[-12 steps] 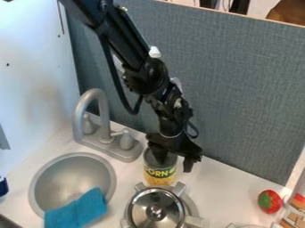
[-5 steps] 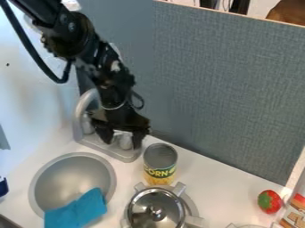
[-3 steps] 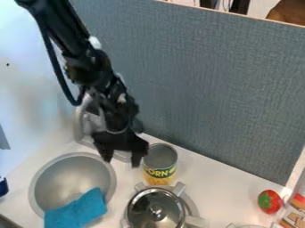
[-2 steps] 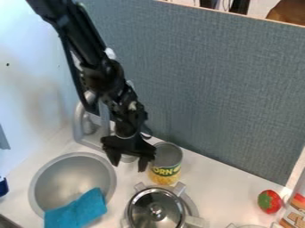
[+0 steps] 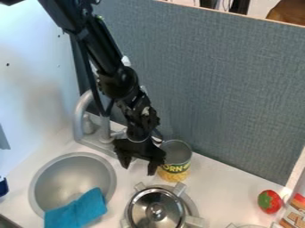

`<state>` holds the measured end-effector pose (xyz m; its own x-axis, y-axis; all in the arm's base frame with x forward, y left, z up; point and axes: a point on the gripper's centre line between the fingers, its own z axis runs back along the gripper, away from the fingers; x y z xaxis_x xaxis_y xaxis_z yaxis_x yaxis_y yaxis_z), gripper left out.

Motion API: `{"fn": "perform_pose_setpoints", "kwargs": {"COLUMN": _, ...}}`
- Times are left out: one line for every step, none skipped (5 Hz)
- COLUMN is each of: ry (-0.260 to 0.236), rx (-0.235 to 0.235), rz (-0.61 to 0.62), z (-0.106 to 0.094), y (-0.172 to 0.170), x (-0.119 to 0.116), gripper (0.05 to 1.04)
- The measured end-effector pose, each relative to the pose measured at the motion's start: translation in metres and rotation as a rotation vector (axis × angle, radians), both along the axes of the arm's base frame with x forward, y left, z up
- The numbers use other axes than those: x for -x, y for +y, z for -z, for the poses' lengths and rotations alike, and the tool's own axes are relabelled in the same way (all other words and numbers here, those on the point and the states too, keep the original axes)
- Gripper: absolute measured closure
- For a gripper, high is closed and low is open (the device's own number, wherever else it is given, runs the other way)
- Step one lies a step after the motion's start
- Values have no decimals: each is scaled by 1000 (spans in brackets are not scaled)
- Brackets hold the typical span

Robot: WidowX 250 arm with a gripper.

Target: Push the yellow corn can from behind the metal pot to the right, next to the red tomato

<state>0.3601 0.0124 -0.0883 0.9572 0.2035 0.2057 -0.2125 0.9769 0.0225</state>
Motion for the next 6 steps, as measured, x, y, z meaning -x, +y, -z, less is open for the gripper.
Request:
{"fn": "perform_pose_setpoints", "kwargs": {"ry": -26, "rx": 18, "rz": 17, "z": -4, "y": -12, "x": -10, "gripper": 83}}
{"fn": "perform_pose_setpoints", "kwargs": {"ry": -30, "rx": 34, "rz": 37, "z": 2, "y": -23, "x": -19, "gripper": 83}}
{"fn": "perform_pose_setpoints", "kwargs": {"ry": -52, "rx": 47, "rz": 49, "z": -3, "y": -29, "x": -30, "gripper": 83}}
{"fn": "perform_pose_setpoints", "kwargs": {"ry": -52, "rx": 26, "rz": 32, "z": -5, "y": -26, "x": -32, "gripper": 83}}
{"fn": "perform_pose_setpoints", "kwargs": {"ry": -52, "rx": 6, "rz": 27, "z": -9, "y": -22, "x": -37, "gripper": 83}}
{"fn": "perform_pose_setpoints", "kwargs": {"ry": -55, "rx": -5, "rz": 24, "z": -15, "y": -19, "x": -45, "gripper": 83}}
